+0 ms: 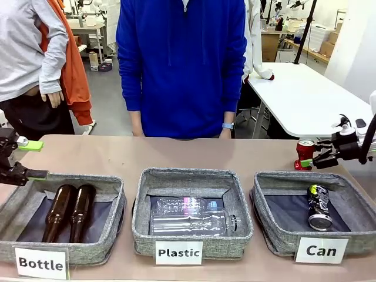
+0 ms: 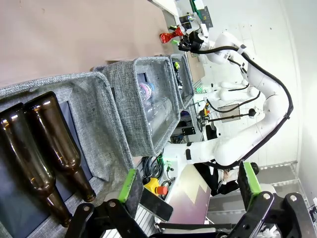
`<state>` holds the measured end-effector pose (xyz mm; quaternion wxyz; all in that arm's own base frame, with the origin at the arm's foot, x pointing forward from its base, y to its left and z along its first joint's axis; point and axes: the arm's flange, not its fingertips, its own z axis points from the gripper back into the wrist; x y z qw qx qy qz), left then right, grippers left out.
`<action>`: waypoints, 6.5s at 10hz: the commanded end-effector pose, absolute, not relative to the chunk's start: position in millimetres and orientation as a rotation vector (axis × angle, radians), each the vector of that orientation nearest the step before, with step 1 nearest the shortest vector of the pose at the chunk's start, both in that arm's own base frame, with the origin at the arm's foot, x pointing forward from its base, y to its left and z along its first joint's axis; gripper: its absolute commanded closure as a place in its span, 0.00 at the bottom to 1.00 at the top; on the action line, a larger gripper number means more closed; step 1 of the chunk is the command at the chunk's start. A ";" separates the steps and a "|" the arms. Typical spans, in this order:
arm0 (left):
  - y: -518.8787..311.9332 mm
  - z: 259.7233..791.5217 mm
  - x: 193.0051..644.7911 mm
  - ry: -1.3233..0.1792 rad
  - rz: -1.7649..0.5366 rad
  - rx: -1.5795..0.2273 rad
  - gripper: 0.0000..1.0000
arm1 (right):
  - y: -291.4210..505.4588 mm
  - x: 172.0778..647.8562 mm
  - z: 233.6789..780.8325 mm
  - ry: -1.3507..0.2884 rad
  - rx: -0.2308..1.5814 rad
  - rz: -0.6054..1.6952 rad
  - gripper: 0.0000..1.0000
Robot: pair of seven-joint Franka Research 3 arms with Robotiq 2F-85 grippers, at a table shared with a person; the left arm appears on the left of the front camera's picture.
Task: Sort the can waste into the basket.
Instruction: Pick up the can waste from the table and place it in the right Fabric basket.
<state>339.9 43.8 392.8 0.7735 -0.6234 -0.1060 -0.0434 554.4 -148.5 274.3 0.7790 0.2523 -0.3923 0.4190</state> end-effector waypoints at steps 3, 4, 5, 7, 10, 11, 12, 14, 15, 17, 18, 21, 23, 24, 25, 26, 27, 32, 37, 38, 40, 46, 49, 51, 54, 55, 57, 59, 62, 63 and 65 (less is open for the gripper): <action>44.0 397.8 337.7 -0.218 -0.089 -1.355 0.00 | -146.9 561.7 273.5 -0.902 0.638 0.826 0.00; 44.0 397.8 337.7 -0.218 -0.089 -1.355 0.00 | -145.3 560.9 273.5 -0.892 0.647 0.820 0.36; 44.0 397.8 337.7 -0.218 -0.089 -1.355 0.00 | -145.3 560.8 272.9 -0.886 0.643 0.819 0.60; 44.0 397.8 337.7 -0.218 -0.089 -1.355 0.00 | -145.9 560.6 271.4 -0.886 0.645 0.800 1.00; 44.0 397.8 337.7 -0.218 -0.089 -1.355 0.00 | -145.2 560.5 268.2 -0.867 0.639 0.796 0.96; 44.0 397.8 337.7 -0.218 -0.089 -1.355 0.00 | -144.9 559.3 266.1 -0.849 0.635 0.801 1.00; 44.0 397.8 337.7 -0.218 -0.089 -1.355 0.00 | -145.6 558.3 266.5 -0.853 0.641 0.794 1.00; 44.0 397.8 337.7 -0.218 -0.089 -1.355 0.00 | -144.7 549.8 284.2 -0.879 0.624 0.811 1.00; 44.0 397.8 337.7 -0.218 -0.089 -1.355 0.00 | -143.4 542.1 303.1 -0.917 0.596 0.834 1.00; 44.0 397.8 337.7 -0.218 -0.089 -1.355 0.00 | -143.0 520.4 352.9 -0.985 0.515 0.902 1.00; 44.0 397.8 337.7 -0.218 -0.089 -1.355 0.00 | -144.0 508.1 383.4 -1.004 0.464 0.936 1.00; 44.0 397.8 337.7 -0.218 -0.089 -1.355 0.00 | -112.4 440.8 452.8 -0.832 0.343 0.965 1.00; 44.0 397.8 337.7 -0.218 -0.089 -1.355 0.00 | -80.2 389.0 460.7 -0.655 0.363 1.049 1.00; 44.0 397.8 337.7 -0.218 -0.089 -1.355 0.00 | -64.7 368.5 460.9 -0.514 0.394 1.098 1.00; 44.0 397.8 337.7 -0.218 -0.089 -1.355 0.00 | -49.3 349.4 461.0 -0.369 0.372 1.132 1.00; 44.0 397.8 337.7 -0.218 -0.089 -1.355 0.00 | -36.2 333.9 458.7 -0.260 0.333 1.161 1.00; 44.0 397.8 337.7 -0.218 -0.089 -1.355 0.00 | -19.4 321.5 455.4 -0.187 0.358 1.195 1.00; 44.0 397.8 337.7 -0.218 -0.089 -1.355 0.00 | 1.5 311.6 443.4 -0.258 0.365 1.241 1.00; 44.0 397.8 337.7 -0.218 -0.089 -1.355 0.00 | -2.1 324.6 447.4 -0.328 0.305 1.235 0.00; 44.0 397.8 337.7 -0.218 -0.089 -1.355 0.00 | -4.4 330.3 449.4 -0.344 0.294 1.212 0.00; 44.0 397.8 337.7 -0.218 -0.089 -1.355 0.00 | -8.9 341.4 453.2 -0.366 0.331 1.186 0.00; 44.0 397.8 337.7 -0.218 -0.089 -1.355 0.00 | -47.4 382.0 448.0 -0.381 0.994 0.676 0.00; 44.0 397.8 337.7 -0.218 -0.089 -1.355 0.00 | -50.3 409.0 435.4 -0.339 1.407 0.181 0.00; 44.0 397.8 337.7 -0.218 -0.089 -1.355 0.00 | -43.2 421.4 432.0 -0.247 1.551 -0.031 0.00; 44.0 397.8 337.7 -0.218 -0.089 -1.355 0.00 | -49.1 414.1 417.3 -0.236 1.379 0.334 0.00; 44.0 397.8 337.7 -0.218 -0.089 -1.355 0.00 | -49.1 414.1 417.3 -0.236 1.379 0.334 0.00; 44.0 397.8 337.7 -0.218 -0.089 -1.355 0.00 | -49.1 414.1 417.3 -0.236 1.379 0.334 0.00; 44.0 397.8 337.7 -0.218 -0.089 -1.355 0.00 | -49.1 414.1 417.3 -0.236 1.379 0.334 0.00; 44.0 397.8 337.7 -0.218 -0.089 -1.355 0.00 | -49.1 414.1 417.3 -0.236 1.379 0.334 0.00; 44.0 397.8 337.7 -0.218 -0.089 -1.355 0.00 | -49.1 414.1 417.3 -0.236 1.379 0.334 0.00; 44.0 397.8 337.7 -0.218 -0.089 -1.355 0.00 | -49.1 414.1 417.3 -0.236 1.379 0.334 0.00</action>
